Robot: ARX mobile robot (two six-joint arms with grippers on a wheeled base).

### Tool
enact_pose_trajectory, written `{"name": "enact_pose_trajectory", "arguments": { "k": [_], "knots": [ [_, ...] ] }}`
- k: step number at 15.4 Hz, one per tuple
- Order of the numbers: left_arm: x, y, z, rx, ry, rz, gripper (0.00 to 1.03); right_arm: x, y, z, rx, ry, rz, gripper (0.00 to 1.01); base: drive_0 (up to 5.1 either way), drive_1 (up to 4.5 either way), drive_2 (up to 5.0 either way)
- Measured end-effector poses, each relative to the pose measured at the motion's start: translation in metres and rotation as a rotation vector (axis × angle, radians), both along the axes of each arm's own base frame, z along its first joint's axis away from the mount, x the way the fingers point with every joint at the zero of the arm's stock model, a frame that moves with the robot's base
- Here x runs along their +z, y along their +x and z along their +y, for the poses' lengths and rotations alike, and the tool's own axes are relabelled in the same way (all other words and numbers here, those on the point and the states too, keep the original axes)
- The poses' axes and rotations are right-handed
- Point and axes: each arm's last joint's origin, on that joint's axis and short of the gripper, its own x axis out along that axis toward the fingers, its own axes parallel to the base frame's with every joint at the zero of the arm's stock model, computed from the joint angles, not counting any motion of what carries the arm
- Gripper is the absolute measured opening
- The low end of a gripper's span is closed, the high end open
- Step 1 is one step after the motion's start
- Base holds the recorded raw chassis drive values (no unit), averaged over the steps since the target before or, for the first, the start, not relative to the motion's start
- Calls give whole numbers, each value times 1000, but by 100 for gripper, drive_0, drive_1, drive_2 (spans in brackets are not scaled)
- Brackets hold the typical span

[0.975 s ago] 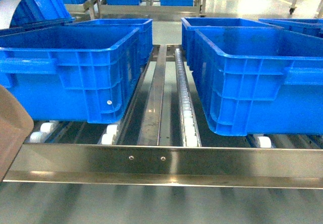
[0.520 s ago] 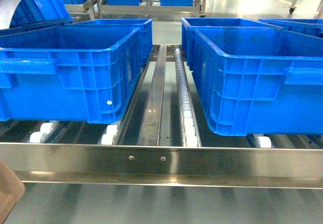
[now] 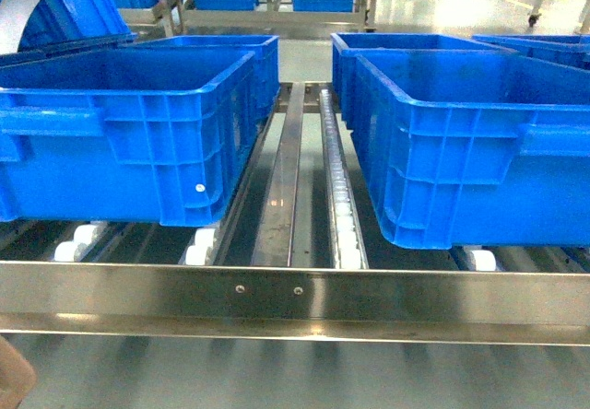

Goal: Place part in tray to right shelf

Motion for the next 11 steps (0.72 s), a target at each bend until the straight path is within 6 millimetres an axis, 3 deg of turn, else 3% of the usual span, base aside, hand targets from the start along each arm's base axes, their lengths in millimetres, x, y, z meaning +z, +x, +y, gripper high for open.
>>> {"name": "enact_pose_trajectory", "arguments": {
  "k": [3,11],
  "knots": [
    [2,-7,0,0,0,-19,12,0,-11,0,0,4,-11,2,0,0,0],
    [0,-20,0,0,0,-5,12,-3,-11,0,0,6,8,2,0,0,0]
  ]
}}
